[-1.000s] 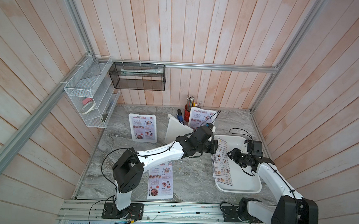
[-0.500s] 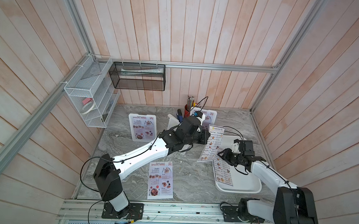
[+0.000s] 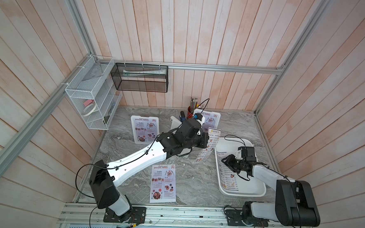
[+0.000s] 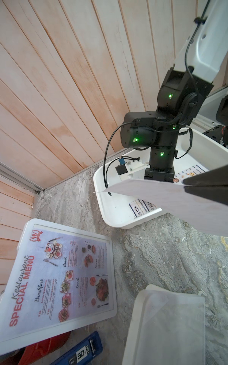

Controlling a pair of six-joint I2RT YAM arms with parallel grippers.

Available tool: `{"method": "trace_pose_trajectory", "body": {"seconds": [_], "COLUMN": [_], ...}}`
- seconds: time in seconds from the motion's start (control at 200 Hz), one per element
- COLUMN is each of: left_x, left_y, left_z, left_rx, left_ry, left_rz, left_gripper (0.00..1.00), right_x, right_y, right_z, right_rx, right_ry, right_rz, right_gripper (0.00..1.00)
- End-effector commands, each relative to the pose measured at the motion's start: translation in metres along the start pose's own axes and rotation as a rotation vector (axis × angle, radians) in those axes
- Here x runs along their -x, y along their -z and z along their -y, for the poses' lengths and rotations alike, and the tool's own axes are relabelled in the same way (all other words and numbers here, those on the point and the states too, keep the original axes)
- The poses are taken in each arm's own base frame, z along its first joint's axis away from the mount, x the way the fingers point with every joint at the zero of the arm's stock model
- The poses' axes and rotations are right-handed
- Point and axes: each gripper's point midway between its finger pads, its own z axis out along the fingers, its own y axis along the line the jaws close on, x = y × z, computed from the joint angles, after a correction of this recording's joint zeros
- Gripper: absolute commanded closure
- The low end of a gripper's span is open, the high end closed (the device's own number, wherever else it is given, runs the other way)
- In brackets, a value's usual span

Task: Replace the menus in the menu holders
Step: Adjust the menu at the storage box, then adjust the menu.

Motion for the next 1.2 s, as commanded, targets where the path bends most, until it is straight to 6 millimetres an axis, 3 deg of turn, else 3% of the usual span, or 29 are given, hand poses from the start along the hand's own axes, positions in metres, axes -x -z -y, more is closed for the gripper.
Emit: {"method": "trace_pose_trajectory", "body": {"seconds": [0.0,0.165,0.31,0.385,0.54,0.715,0.885,1.195], "left_x": [-0.002,0.002,0.005,0.006,0.011,0.023,0.029,0.03], "left_y": [0.007,0.014,0.021,0.024,0.029,0.042,0.055,0.067], "left_z": [0.001,0.005,0.012,0.017,0.023,0.031,0.036,0.041], "left_rx": [-0.005,-0.017,-0.042,-0.067,-0.084,-0.094,-0.099,-0.122], "left_ry": [-0.023,-0.035,-0.05,-0.067,-0.108,-0.164,-0.202,-0.234], "left_rz": [-0.005,0.006,0.01,0.007,0.02,0.047,0.062,0.065], "left_gripper": [1.0,1.0,1.0,1.0,1.0,1.0,1.0,1.0], "right_x": [0.003,0.013,0.033,0.045,0.055,0.045,0.02,-0.016], "right_y": [0.003,0.007,0.025,0.039,0.064,0.113,0.157,0.163], "right_z": [0.039,0.045,0.034,0.019,-0.036,-0.112,-0.157,-0.202], "right_rx": [-0.152,-0.172,-0.182,-0.163,0.044,0.446,0.776,0.997], "right_ry": [-0.017,-0.001,0.039,0.082,0.262,0.465,0.612,0.823], "right_rz": [0.032,0.043,0.086,0.115,0.149,0.3,0.38,0.235], "right_gripper": [0.56,0.56,0.53,0.5,0.44,0.4,0.38,0.32]}}
